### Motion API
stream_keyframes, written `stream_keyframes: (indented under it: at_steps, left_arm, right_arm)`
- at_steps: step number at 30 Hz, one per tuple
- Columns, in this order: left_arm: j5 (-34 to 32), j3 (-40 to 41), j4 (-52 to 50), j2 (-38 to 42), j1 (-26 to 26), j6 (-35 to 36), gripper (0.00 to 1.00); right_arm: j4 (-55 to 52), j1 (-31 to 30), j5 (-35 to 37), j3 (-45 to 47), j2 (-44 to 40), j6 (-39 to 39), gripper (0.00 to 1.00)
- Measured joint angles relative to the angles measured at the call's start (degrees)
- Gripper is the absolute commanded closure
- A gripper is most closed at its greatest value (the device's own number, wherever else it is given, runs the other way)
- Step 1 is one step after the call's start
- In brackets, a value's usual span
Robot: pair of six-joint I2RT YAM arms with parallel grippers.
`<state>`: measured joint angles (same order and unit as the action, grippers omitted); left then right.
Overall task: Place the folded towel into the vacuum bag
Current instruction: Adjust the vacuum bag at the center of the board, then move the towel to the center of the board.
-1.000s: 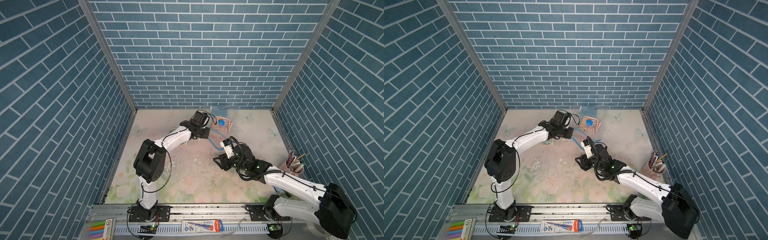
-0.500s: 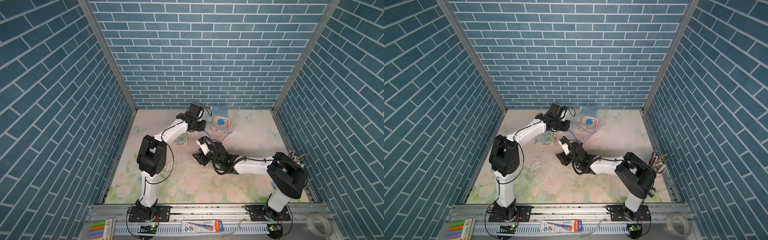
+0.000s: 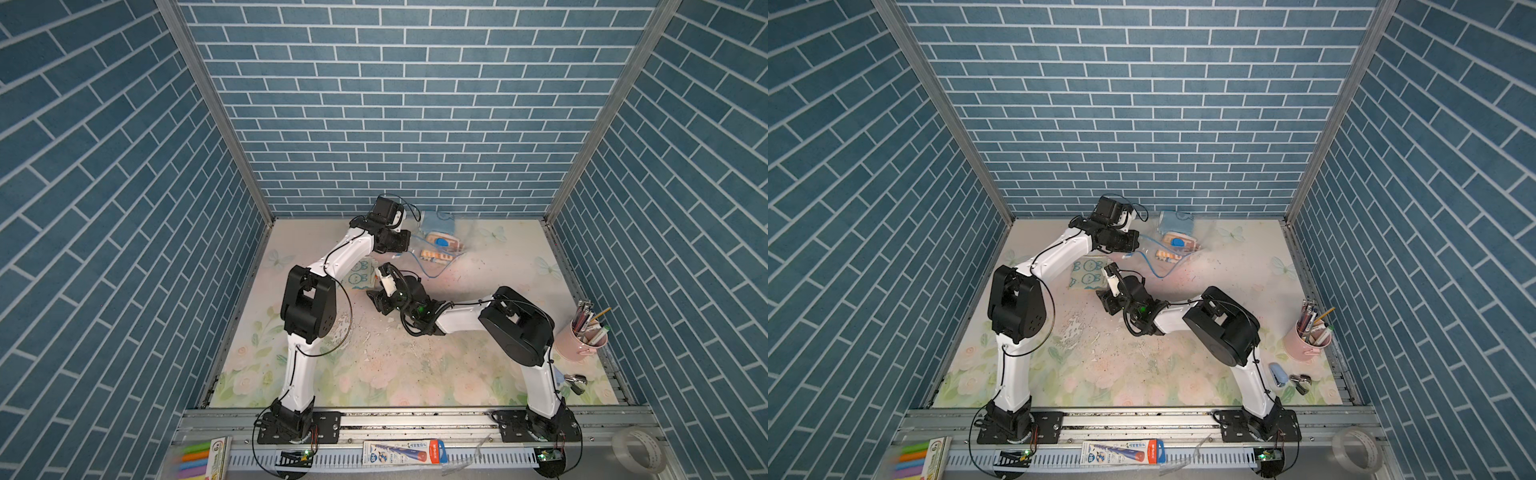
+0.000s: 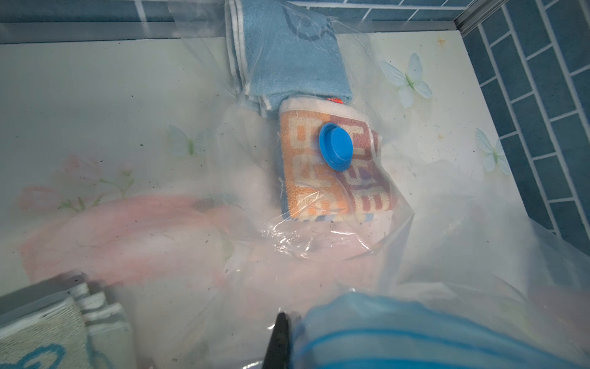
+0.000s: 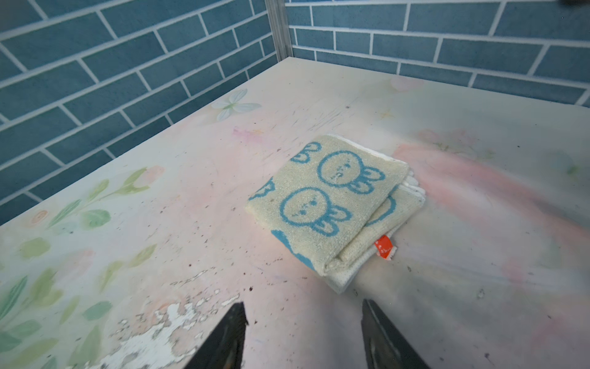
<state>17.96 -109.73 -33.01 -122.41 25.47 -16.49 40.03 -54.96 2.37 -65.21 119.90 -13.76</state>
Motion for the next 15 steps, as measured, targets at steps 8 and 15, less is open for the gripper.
stream_keyframes:
  at_steps: [8, 15]
  left_arm:
    - [1.3, -3.6, -2.3, -1.9, -0.1, -0.2, 1.0]
    - [1.6, -3.7, -3.2, -1.9, -0.2, -0.3, 1.0]
  right_arm:
    - [1.4, 0.0, 4.7, -7.5, 7.3, -3.3, 0.41]
    - [-1.4, 0.0, 7.1, -12.8, 9.6, -4.4, 0.41]
